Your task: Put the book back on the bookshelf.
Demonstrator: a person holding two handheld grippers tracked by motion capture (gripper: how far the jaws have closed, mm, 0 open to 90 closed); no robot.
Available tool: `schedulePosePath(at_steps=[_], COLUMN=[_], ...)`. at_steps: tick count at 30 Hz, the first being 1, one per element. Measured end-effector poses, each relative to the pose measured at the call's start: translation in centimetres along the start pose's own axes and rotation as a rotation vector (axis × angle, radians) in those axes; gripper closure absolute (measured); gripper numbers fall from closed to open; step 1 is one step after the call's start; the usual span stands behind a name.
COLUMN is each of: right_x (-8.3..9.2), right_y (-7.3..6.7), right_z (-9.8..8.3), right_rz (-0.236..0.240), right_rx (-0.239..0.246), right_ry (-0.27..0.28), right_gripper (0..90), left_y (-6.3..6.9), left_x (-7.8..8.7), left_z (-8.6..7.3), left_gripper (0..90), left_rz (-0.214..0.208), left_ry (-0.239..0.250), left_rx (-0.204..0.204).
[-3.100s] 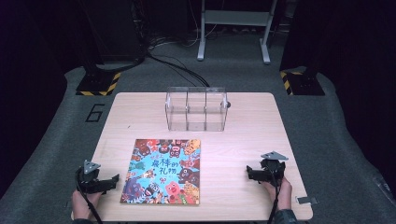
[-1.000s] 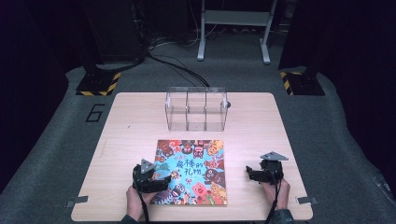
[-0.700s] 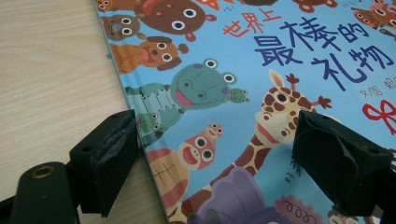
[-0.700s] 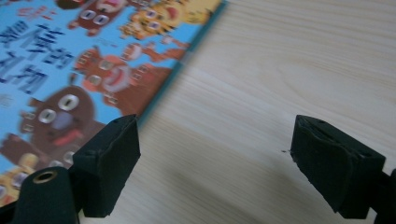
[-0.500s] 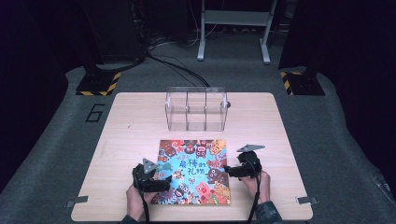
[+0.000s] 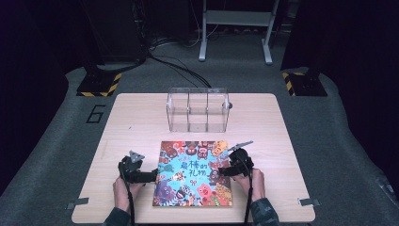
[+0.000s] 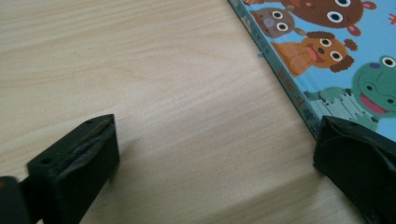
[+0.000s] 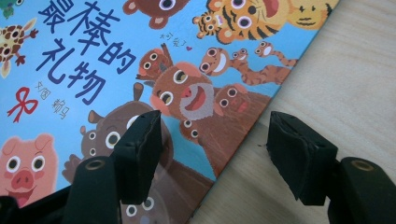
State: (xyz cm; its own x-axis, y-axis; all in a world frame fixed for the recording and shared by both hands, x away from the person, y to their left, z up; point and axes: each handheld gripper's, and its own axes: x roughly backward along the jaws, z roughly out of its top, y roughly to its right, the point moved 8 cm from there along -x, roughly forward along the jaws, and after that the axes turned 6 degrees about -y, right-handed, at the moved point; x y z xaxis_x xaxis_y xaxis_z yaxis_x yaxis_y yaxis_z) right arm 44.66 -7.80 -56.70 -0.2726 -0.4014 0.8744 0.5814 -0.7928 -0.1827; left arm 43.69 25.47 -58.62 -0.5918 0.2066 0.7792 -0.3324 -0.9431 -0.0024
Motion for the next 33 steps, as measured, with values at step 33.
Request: schedulePosePath(at_steps=[33], right_x=[0.6], right_y=[0.5], right_z=[-0.4], right_rz=[-0.006], right_rx=[-0.023], right_ry=[-0.115], right_gripper=[37.6], left_y=[1.2], left_x=[-0.4], left_z=[0.7], left_gripper=[6.6], left_rz=[-0.035], left_ry=[0.044], left_rx=[-0.047])
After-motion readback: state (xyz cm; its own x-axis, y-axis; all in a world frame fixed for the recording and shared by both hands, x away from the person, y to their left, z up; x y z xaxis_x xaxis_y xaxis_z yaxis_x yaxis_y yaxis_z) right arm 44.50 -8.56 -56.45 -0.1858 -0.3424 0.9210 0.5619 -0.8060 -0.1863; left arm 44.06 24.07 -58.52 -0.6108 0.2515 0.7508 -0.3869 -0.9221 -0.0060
